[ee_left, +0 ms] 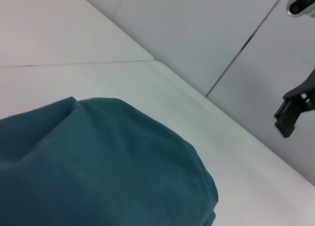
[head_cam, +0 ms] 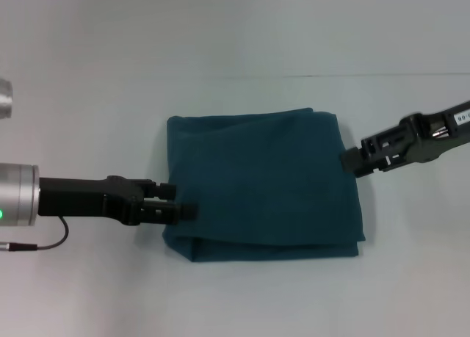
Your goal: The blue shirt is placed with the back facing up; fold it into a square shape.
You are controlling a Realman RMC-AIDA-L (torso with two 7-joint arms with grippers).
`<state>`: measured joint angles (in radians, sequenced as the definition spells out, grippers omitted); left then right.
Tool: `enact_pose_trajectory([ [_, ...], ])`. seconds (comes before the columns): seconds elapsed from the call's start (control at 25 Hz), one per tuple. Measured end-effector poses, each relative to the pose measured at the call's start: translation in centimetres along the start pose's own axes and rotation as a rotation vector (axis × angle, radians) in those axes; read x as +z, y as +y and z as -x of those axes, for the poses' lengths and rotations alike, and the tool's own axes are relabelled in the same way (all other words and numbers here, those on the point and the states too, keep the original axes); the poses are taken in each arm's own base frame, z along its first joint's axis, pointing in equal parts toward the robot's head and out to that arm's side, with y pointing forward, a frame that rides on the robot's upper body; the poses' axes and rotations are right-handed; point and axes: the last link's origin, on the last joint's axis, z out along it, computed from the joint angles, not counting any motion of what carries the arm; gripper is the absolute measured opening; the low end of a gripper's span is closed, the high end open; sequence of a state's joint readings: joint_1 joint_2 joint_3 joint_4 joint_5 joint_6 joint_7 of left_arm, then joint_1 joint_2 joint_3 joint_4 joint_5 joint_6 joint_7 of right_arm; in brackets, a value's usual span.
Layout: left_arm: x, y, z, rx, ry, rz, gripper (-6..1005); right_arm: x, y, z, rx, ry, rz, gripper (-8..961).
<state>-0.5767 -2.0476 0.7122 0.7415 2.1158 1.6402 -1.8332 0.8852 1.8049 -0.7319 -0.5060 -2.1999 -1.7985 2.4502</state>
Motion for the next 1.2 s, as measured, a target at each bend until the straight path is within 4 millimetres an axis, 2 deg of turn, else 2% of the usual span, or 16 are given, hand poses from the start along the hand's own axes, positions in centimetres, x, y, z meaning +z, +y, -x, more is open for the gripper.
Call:
enact_pose_trajectory([
  [0.2, -0.2, -0.1, -0.2, -0.002, 0.020, -0.004, 847, 0.5, -0.3, -0.1, -0.268, -0.019, -0.075, 584],
  [0.44, 1.1, 0.8, -1.1, -0.027, -0.003, 0.064, 849, 2.7, 0.1, -0.6, -0.505, 0.015, -0.061, 586],
  [0.56, 1.5, 1.6, -1.8, -0.089, -0.034, 0.120, 850, 3.5, 0.5, -0.4, -0.542, 0.021, -0.051, 587],
  [0.76, 1.4, 1.6, -2.1, -0.086, -0.037, 0.119, 851, 4.9, 0.7, -1.0, -0.560, 0.083, -0.048, 589],
  [1.2, 1.3, 0.8, -1.8, -0.039, -0.042, 0.064, 854, 5.1, 0.0, -2.2, -0.533, 0.096, -0.038, 593],
])
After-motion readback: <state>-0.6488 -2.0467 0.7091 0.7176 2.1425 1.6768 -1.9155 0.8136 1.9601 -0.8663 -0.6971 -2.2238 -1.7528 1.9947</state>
